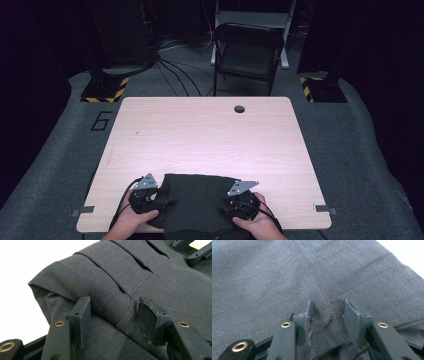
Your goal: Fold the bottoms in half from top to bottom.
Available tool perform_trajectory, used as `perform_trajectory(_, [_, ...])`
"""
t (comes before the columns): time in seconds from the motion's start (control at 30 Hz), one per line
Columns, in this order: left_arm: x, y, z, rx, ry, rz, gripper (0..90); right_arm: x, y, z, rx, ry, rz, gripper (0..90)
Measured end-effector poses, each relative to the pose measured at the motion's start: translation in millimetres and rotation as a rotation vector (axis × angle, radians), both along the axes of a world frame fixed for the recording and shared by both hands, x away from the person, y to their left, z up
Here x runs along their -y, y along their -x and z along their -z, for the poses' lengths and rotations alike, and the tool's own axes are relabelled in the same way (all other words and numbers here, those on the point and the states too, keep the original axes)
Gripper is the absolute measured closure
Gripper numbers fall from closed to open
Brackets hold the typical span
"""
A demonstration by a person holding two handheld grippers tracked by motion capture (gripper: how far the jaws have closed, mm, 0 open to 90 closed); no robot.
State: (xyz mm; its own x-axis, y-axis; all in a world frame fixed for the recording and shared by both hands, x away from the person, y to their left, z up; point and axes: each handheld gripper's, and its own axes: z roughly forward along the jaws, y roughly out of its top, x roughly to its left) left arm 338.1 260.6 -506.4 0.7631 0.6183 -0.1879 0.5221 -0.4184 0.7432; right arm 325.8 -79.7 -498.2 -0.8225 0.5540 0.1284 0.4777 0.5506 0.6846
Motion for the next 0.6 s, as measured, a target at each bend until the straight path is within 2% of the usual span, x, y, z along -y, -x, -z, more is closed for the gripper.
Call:
perform_trajectory(0.03, [-0.7,-1.3,-0.3,-0.01,-0.003,0.005,44.0,0.4,-4.0,0.1,0.003,-0.002,0.005,57.8])
perform_trajectory(0.07, [-0.4,-3.6,0.6,-0.006,0.0,-0.01,43.9,-0.1,-5.5,0.6,0.003,-0.011,0.015,57.8])
perform_trajectory(0.23, [0.2,-9.2,1.0,0.001,-0.01,-0.023,43.9,-0.5,-14.7,-0.3,-0.001,-0.002,0.019,57.9])
perform_trajectory(0.3, [0.4,-12.9,1.8,0.0,-0.002,-0.034,44.0,-1.6,-20.2,-0.2,0.011,-0.002,0.028,57.9])
perform_trajectory(0.33, [-0.5,-16.9,1.7,-0.016,0.0,-0.039,44.0,-1.5,-26.0,-0.2,0.008,-0.002,0.03,57.9])
perform_trajectory(0.4, [-0.5,-18.3,1.7,-0.024,0.003,-0.049,43.9,-1.8,-28.6,-0.1,0.008,-0.006,0.036,57.9])
perform_trajectory(0.43, [-0.8,-20.5,1.6,-0.026,0.001,-0.053,44.0,-1.9,-31.3,0.9,0.024,-0.012,0.045,57.8])
perform_trajectory(0.47, [-0.2,-21.9,2.3,-0.017,0.006,-0.06,44.0,-1.5,-34.5,0.1,0.012,-0.003,0.045,57.8])
perform_trajectory(0.6, [0.5,-27.1,1.6,-0.018,-0.001,-0.073,44.0,-2.2,-42.8,0.4,0.022,-0.004,0.056,57.7])
